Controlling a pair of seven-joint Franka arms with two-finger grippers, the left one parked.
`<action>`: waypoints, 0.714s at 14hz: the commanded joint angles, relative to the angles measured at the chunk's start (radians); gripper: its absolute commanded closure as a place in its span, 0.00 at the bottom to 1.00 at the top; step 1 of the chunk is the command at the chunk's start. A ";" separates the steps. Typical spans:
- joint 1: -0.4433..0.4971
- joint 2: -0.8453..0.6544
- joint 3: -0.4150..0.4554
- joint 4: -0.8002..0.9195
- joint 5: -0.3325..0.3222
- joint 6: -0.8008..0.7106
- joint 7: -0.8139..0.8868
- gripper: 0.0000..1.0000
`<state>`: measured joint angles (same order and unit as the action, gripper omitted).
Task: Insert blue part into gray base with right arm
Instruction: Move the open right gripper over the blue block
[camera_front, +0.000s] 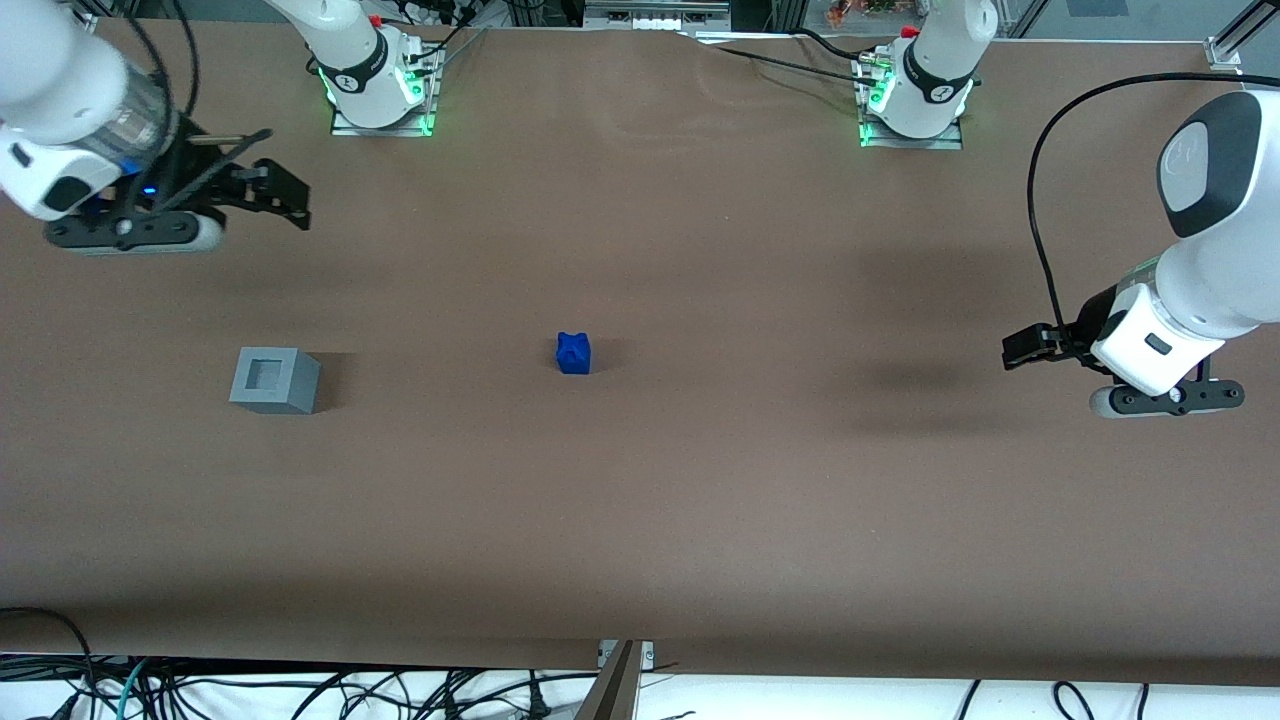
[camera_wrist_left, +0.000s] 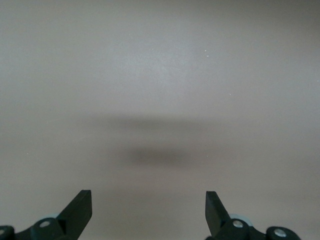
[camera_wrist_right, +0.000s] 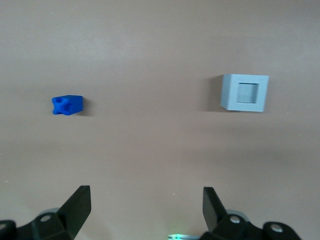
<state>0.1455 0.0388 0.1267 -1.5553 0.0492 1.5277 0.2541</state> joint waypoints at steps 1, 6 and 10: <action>0.078 0.019 -0.001 0.004 0.011 0.032 0.100 0.01; 0.236 0.079 -0.001 0.034 0.011 0.097 0.305 0.01; 0.336 0.139 -0.001 0.092 0.053 0.121 0.427 0.01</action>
<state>0.4597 0.1446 0.1341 -1.5172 0.0794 1.6584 0.6486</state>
